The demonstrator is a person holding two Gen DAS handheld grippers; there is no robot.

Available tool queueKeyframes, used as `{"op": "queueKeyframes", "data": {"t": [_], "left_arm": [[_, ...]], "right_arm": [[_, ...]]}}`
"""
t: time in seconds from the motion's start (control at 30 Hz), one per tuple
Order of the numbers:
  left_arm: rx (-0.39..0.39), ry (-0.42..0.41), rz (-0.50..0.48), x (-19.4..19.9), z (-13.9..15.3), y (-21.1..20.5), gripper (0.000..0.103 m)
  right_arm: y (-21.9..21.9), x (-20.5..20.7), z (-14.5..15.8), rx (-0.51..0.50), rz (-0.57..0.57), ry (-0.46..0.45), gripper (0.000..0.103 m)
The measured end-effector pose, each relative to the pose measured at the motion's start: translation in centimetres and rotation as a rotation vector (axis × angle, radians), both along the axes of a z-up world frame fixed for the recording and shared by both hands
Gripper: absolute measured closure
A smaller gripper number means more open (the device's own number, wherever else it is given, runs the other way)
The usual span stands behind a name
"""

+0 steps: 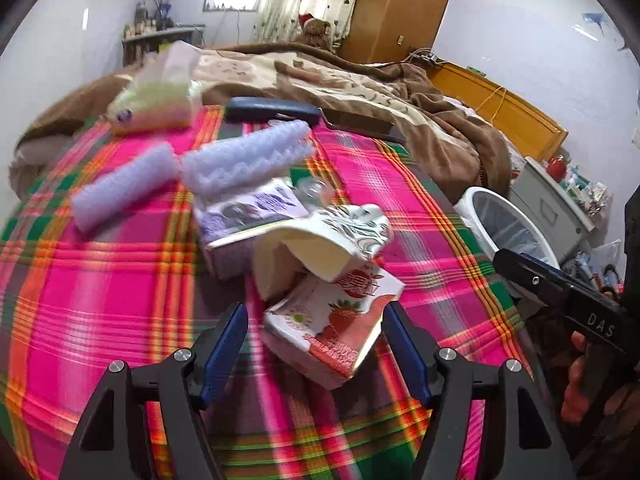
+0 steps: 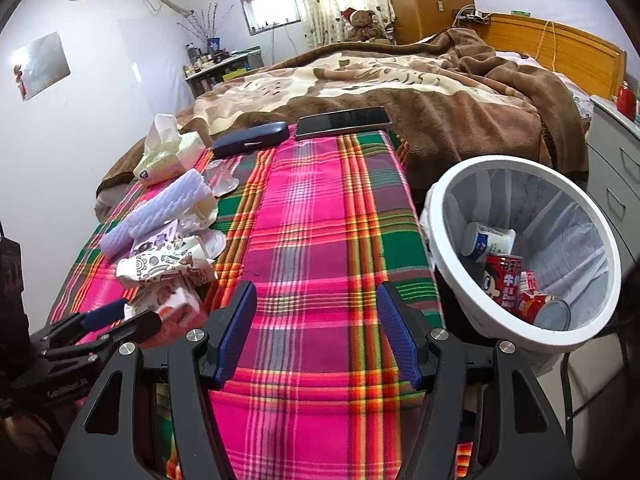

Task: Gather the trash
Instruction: 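Move both tools back over the bed toward the remaining trash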

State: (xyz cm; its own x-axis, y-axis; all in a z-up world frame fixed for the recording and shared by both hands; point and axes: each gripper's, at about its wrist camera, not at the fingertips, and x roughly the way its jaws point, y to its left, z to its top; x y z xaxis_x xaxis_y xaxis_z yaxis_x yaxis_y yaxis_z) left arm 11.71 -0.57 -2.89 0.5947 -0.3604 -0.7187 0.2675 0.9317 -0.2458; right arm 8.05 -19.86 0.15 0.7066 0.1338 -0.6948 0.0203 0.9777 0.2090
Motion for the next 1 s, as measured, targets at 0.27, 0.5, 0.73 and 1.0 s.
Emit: {"op": "queueKeyframes", "data": {"t": [0.27,0.5,0.73,1.0], "left_arm": [[-0.081,0.031,-0.144,-0.3,-0.5,-3.2,0.033],[-0.107,-0.007,-0.180,-2.0,0.8,-2.4,0.033],[-0.020,-0.069,-0.074,-2.3,2.6,1.8,0.033],[-0.006,-0.062,-0.022,-0.1,3.0,5.4,0.033]], "right_arm": [[-2.0,-0.4,0.1,0.004,-0.095,-0.002,0.039],[-1.6,-0.4,-0.2,0.012,-0.090,0.007,0.039],[1.6,-0.1,-0.4,0.024,-0.002,0.014,0.039],[6.4,0.8,-0.8,0.028,0.092,0.025,0.039]]}}
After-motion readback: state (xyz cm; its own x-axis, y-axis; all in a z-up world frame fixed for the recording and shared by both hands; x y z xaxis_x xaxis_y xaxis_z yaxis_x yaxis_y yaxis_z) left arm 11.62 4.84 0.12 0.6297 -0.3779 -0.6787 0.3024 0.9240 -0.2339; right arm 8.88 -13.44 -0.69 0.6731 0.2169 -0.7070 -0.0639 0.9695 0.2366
